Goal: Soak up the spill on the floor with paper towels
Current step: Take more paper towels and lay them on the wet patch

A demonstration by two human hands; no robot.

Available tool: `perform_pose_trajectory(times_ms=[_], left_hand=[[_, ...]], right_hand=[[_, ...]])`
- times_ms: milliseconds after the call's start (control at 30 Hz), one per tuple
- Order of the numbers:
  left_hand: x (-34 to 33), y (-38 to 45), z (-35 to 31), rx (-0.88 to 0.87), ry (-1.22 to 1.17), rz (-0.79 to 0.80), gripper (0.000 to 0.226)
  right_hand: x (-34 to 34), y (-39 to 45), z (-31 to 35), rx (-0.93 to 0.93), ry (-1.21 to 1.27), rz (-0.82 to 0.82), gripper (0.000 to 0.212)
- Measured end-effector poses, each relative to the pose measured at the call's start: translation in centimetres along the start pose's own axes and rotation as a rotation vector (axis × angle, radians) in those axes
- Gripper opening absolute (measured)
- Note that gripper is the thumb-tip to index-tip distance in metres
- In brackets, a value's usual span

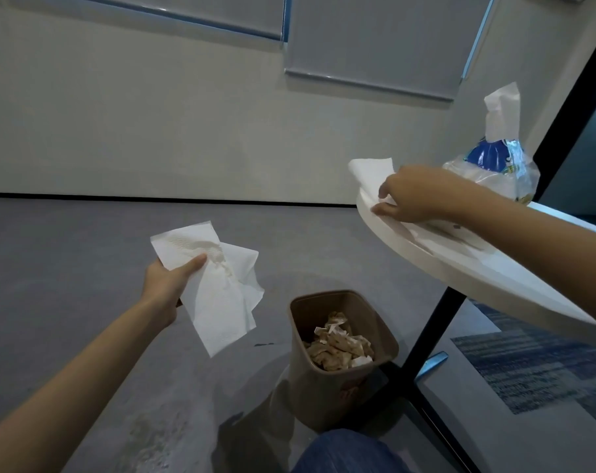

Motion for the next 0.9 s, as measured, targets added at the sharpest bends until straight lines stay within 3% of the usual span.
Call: perform_pose_trajectory(times_ms=[433, 533, 667, 900], left_hand=[[-0.6, 0.0, 0.3, -0.013, -0.011, 0.003, 0.032], [-0.8, 0.1, 0.0, -0.018, -0.012, 0.008, 0.032], [-1.0, 0.3, -0.3, -0.017, -0.006, 0.016, 0.033], [-0.2, 0.6, -0.6, -0.029, -0.013, 0.010, 0.031]], right_hand=[[-2.4, -4.7, -5.1, -0.004, 0.153, 0.100, 0.072], [-2.7, -5.6, -6.4, 0.014, 0.239, 0.029, 0.082], [-2.9, -5.8, -6.4, 0.010, 0.304, -0.085, 0.081], [-0.9, -4.6, -4.7, -0.061, 0.278, -0.095, 0.081]])
Point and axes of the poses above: each hand's wrist, its own y-axis towards the middle knuckle, its own x-axis out of the back of the hand, z = x × y, the point moved 4 cm from there along y, towards the middle knuckle, and after that the axes turned 5 degrees about -y, right-handed, at the moved point
